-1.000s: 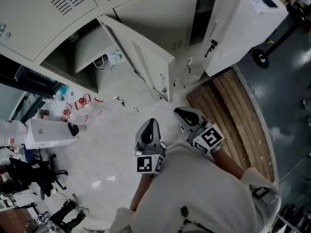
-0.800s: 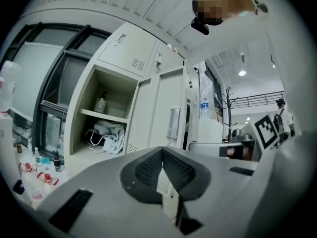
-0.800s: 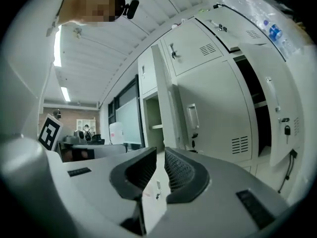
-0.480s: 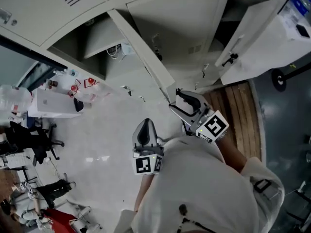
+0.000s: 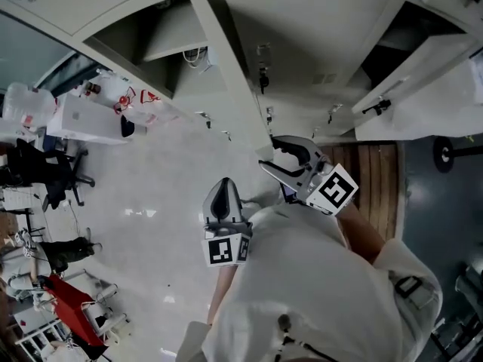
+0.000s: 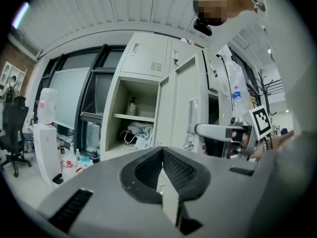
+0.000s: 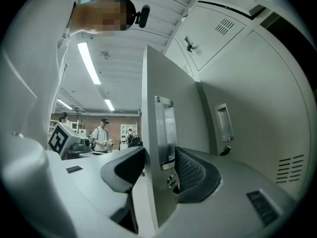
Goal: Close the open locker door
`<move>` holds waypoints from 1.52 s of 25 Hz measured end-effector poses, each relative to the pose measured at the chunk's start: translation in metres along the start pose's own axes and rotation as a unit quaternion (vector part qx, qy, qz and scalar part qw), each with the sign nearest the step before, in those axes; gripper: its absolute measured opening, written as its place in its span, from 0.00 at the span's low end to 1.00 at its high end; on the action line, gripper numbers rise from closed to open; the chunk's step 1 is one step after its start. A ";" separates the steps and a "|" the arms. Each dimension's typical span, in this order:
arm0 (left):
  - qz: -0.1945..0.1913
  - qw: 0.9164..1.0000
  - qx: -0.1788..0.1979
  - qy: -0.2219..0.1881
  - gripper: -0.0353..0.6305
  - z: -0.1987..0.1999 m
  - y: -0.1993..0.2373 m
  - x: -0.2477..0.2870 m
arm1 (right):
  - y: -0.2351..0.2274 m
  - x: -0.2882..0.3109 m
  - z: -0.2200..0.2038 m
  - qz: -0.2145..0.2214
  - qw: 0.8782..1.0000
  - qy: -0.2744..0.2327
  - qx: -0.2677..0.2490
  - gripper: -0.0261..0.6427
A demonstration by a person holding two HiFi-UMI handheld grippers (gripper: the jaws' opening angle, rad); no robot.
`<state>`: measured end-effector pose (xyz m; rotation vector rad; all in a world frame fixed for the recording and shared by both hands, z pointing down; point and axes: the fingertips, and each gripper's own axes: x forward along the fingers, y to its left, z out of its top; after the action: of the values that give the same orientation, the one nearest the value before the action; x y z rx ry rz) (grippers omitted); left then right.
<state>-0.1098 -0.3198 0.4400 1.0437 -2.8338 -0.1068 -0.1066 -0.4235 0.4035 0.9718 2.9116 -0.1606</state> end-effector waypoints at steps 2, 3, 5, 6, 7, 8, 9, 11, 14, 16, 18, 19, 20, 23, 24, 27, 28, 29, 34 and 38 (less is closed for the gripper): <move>0.008 1.000 0.000 0.001 0.06 -0.001 -0.001 0.001 | 0.003 0.004 0.000 0.015 1.000 0.002 -0.007 0.32; 0.012 1.000 0.001 0.001 0.06 -0.001 0.000 0.002 | 0.005 0.006 -0.001 0.022 1.000 0.004 -0.010 0.32; 0.018 1.000 0.003 -0.001 0.06 0.001 0.000 0.005 | 0.009 0.010 -0.002 0.034 0.999 0.010 -0.021 0.33; 0.022 1.000 0.003 -0.003 0.06 0.002 0.001 0.007 | 0.011 0.012 -0.001 0.039 0.999 0.011 -0.025 0.33; 0.025 1.000 0.004 -0.004 0.06 0.003 0.000 0.009 | 0.012 0.013 0.000 0.042 0.999 0.010 -0.027 0.33; 0.028 1.000 0.004 -0.006 0.06 0.004 0.000 0.010 | 0.013 0.015 0.001 0.045 0.999 0.009 -0.029 0.33; 0.030 1.000 0.004 -0.007 0.06 0.004 0.000 0.011 | 0.014 0.016 0.001 0.048 0.998 0.012 -0.031 0.33; 0.035 0.999 0.003 -0.007 0.06 0.002 0.000 0.011 | 0.015 0.017 -0.002 0.057 0.997 0.023 -0.036 0.33; 0.042 0.999 -0.001 -0.005 0.06 -0.001 0.004 0.011 | 0.017 0.021 -0.001 0.068 0.997 0.021 -0.039 0.33; 0.047 0.999 -0.005 -0.007 0.06 -0.002 0.007 0.010 | 0.019 0.024 0.000 0.077 0.996 0.019 -0.034 0.33; 0.053 0.999 -0.008 -0.009 0.06 -0.001 0.011 0.009 | 0.025 0.027 0.001 0.100 0.995 0.020 -0.024 0.33; 0.055 0.998 -0.009 -0.011 0.06 -0.001 0.013 0.009 | 0.030 0.030 0.001 0.115 0.993 0.023 -0.021 0.32; 0.057 0.998 -0.010 -0.013 0.06 0.000 0.015 0.009 | 0.034 0.033 0.001 0.128 0.991 0.026 -0.021 0.32; 0.059 0.998 -0.013 -0.016 0.06 -0.001 0.023 0.010 | 0.046 0.046 -0.002 0.146 0.988 0.033 -0.029 0.32; 0.059 0.998 -0.015 -0.016 0.06 -0.003 0.026 0.010 | 0.049 0.051 -0.004 0.149 0.988 0.033 -0.030 0.31; 0.060 0.998 -0.019 -0.018 0.06 -0.006 0.036 0.008 | 0.056 0.066 -0.006 0.155 0.987 0.034 -0.033 0.31; 0.061 0.998 -0.020 -0.019 0.06 -0.005 0.040 0.008 | 0.058 0.071 -0.006 0.156 0.987 0.033 -0.031 0.31; 0.062 0.998 -0.022 -0.020 0.06 -0.004 0.044 0.008 | 0.060 0.076 -0.005 0.156 0.987 0.032 -0.028 0.31; 0.062 0.997 -0.032 -0.023 0.06 0.000 0.069 0.010 | 0.062 0.101 -0.006 0.152 0.988 0.036 -0.015 0.27; 0.058 0.997 -0.039 -0.026 0.06 0.002 0.092 0.011 | 0.063 0.125 -0.009 0.151 0.987 0.047 0.003 0.24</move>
<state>-0.1777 -0.2571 0.4489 0.8709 -2.9030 -0.2351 -0.1689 -0.2975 0.3951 1.4418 2.7976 -0.1097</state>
